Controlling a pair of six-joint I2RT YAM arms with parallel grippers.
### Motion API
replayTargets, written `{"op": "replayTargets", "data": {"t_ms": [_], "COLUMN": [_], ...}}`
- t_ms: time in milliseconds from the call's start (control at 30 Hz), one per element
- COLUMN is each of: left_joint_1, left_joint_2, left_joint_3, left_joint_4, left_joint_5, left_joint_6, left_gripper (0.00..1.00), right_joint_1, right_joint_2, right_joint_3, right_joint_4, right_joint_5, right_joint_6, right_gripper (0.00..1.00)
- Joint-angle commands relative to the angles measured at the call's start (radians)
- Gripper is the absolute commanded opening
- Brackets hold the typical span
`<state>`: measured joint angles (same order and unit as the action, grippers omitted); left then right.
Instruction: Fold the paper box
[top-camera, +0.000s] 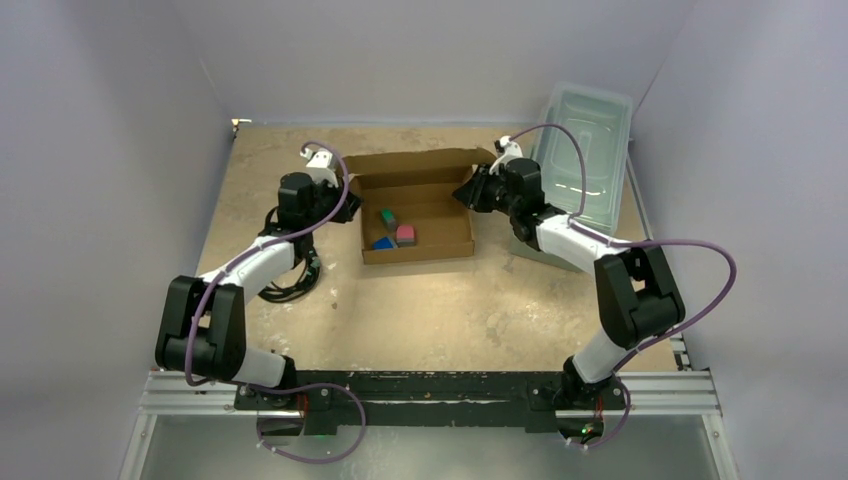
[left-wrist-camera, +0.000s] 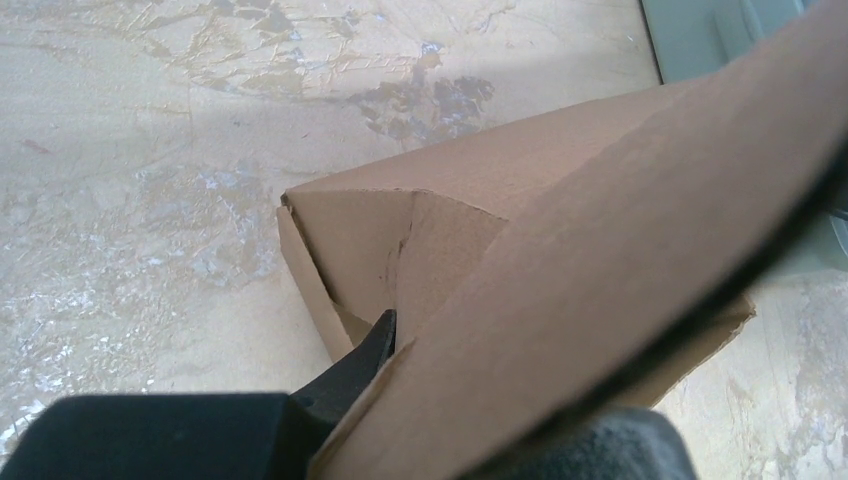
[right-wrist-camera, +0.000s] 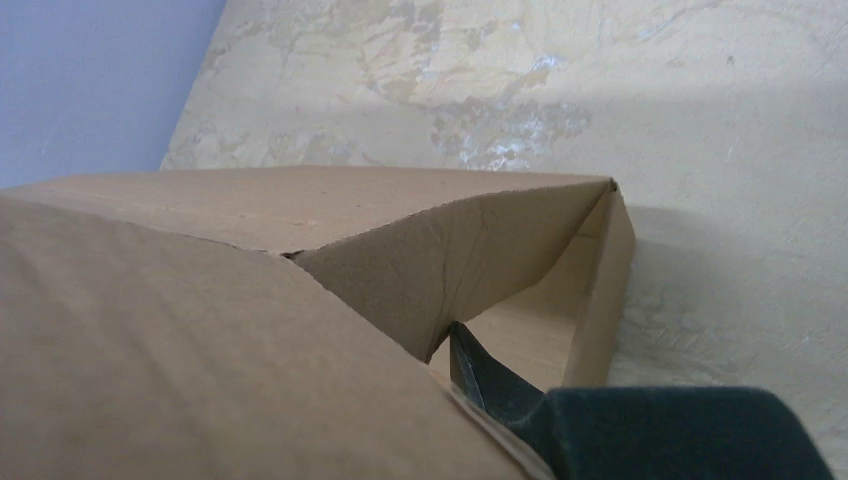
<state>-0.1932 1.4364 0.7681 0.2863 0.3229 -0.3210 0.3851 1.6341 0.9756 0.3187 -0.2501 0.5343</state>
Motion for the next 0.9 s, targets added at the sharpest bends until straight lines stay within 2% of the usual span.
{"op": "replayTargets", "data": {"t_ms": [0, 167, 333, 533, 667, 867], "left_joint_1": [-0.023, -0.023, -0.023, -0.023, -0.023, -0.023], "left_joint_2": [0.009, -0.002, -0.007, -0.031, -0.054, -0.09], "left_joint_3": [-0.013, -0.021, -0.031, -0.053, -0.074, -0.103], "left_joint_4": [-0.167, -0.171, -0.164, -0.162, -0.162, -0.164], "left_joint_5": [0.046, 0.042, 0.043, 0.048, 0.054, 0.057], "left_joint_6": [0.002, 0.003, -0.005, -0.016, -0.025, -0.034], "left_gripper": [0.0, 0.0, 0.0, 0.01, 0.09, 0.2], "right_joint_1": [0.023, 0.021, 0.021, 0.021, 0.02, 0.012], "right_joint_2": [-0.002, -0.023, -0.06, -0.114, -0.156, -0.249], "right_joint_3": [0.002, -0.003, -0.033, -0.041, -0.04, -0.064], "right_joint_4": [-0.058, -0.107, -0.124, -0.147, -0.186, -0.216], "right_joint_5": [0.0, 0.117, 0.147, 0.141, 0.129, 0.105], "right_joint_6": [-0.024, -0.115, -0.213, -0.313, -0.394, -0.476], "right_gripper": [0.25, 0.24, 0.27, 0.4, 0.51, 0.61]}}
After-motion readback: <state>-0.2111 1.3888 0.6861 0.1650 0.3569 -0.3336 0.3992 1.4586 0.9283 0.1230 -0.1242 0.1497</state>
